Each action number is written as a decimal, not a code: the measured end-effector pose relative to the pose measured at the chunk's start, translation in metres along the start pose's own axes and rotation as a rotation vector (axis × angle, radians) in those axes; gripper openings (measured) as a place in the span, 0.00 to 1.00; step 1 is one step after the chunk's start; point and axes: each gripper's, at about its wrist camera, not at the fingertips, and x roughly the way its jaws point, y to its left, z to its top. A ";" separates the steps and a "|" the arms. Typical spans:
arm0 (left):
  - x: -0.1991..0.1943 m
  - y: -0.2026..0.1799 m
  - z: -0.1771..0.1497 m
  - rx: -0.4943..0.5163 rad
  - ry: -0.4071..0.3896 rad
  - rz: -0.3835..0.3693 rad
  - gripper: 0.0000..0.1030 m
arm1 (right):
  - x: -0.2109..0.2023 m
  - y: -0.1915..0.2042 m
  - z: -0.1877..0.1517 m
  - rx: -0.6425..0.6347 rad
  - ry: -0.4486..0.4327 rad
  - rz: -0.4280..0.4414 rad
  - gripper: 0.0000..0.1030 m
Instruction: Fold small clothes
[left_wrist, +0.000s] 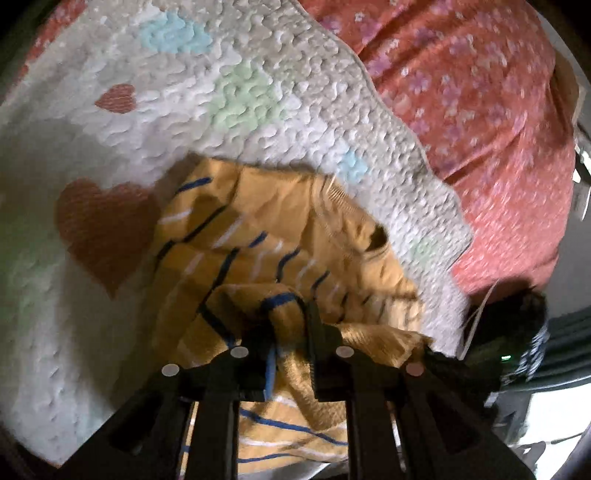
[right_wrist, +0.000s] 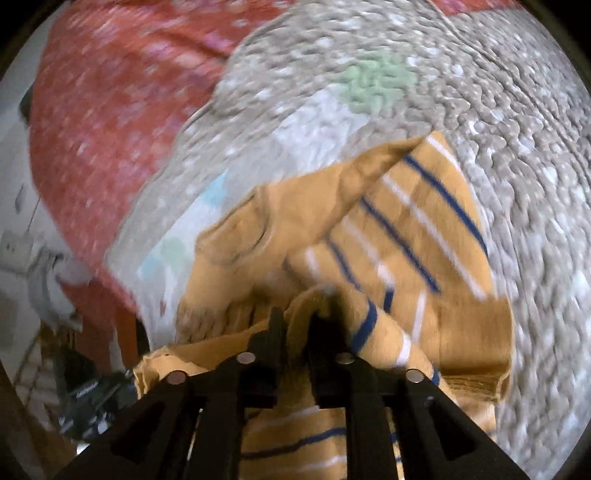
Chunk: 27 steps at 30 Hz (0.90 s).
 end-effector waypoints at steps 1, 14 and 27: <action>-0.004 -0.002 0.004 0.006 -0.011 -0.025 0.17 | 0.002 -0.001 0.006 0.004 -0.012 0.005 0.40; -0.029 0.013 -0.027 0.167 -0.047 0.161 0.53 | -0.058 -0.010 -0.008 -0.107 -0.066 -0.014 0.68; -0.011 0.030 -0.056 0.264 -0.036 0.426 0.17 | -0.056 -0.015 -0.028 -0.348 -0.130 -0.443 0.34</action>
